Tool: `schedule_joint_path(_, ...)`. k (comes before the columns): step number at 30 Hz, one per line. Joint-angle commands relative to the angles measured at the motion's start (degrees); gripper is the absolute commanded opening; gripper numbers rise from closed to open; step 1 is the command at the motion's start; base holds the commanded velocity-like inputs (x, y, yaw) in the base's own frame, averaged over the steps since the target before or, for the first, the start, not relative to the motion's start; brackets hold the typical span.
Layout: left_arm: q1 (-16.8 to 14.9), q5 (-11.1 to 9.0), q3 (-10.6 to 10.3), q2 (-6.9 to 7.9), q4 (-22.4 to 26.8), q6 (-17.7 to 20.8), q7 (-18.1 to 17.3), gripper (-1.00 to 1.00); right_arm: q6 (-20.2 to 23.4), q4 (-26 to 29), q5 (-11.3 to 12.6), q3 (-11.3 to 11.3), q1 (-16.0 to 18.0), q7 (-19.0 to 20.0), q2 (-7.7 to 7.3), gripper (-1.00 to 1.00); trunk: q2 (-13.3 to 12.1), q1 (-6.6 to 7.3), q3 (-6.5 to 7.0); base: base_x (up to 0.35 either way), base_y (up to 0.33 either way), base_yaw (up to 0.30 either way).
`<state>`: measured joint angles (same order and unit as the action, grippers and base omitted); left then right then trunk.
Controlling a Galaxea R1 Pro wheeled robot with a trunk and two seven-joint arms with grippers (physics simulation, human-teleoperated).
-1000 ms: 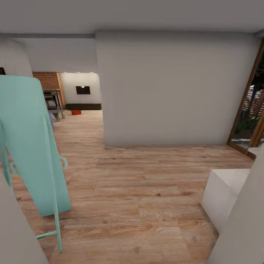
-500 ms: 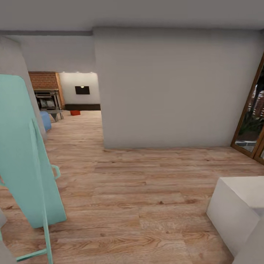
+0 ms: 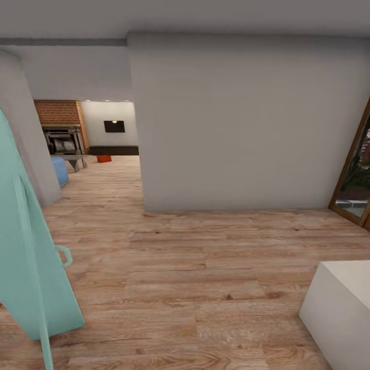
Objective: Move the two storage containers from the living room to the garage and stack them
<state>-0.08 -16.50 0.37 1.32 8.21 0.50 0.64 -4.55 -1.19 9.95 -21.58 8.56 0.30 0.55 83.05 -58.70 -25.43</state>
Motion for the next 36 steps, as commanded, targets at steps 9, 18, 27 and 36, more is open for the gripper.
schedule_joint_path(9,0.0,-0.3,0.0,0.02,0.1,0.0,0.1,1.0,-0.3,-0.1,0.6,-0.5,0.1,0.1,0.0,1.0,0.0,-0.03,-0.06,0.325,0.0,0.0)
schedule_joint_path(18,0.0,-0.3,0.0,0.06,0.1,0.1,0.1,1.0,-0.3,-0.1,0.6,-0.5,0.1,0.0,-0.02,1.0,0.0,-0.03,-0.06,0.325,0.0,0.0)
schedule_joint_path(27,0.0,-0.3,0.0,0.05,0.1,0.2,0.1,1.0,-0.3,-0.1,0.6,-0.5,0.1,0.0,0.02,1.0,0.0,-0.03,-0.06,0.325,0.0,0.0)
schedule_joint_path(36,0.0,-0.3,0.0,0.06,0.1,0.1,0.1,1.0,-0.3,-0.1,0.6,-0.5,0.1,0.0,-0.02,1.0,0.0,-0.03,-0.06,0.325,0.0,0.0)
